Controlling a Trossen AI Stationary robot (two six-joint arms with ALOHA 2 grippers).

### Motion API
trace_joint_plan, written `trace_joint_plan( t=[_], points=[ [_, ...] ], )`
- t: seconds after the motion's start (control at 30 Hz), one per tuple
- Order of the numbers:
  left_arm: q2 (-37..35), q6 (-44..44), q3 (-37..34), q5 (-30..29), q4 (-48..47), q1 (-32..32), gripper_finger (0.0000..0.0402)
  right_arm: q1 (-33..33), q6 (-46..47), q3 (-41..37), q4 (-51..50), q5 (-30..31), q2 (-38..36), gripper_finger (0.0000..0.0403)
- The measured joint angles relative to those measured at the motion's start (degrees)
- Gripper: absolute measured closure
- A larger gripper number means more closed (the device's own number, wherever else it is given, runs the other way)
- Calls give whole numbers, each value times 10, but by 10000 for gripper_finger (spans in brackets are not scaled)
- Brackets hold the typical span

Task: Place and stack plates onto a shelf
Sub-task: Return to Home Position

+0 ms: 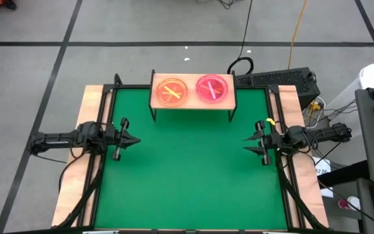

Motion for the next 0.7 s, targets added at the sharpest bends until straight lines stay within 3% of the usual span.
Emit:
trace_joint_plan(
  t=[0.7],
  points=[
    [0, 13, 0, 0, -1, 0, 387, 0, -105, -1, -38, -2, 0, 271]
  ],
)
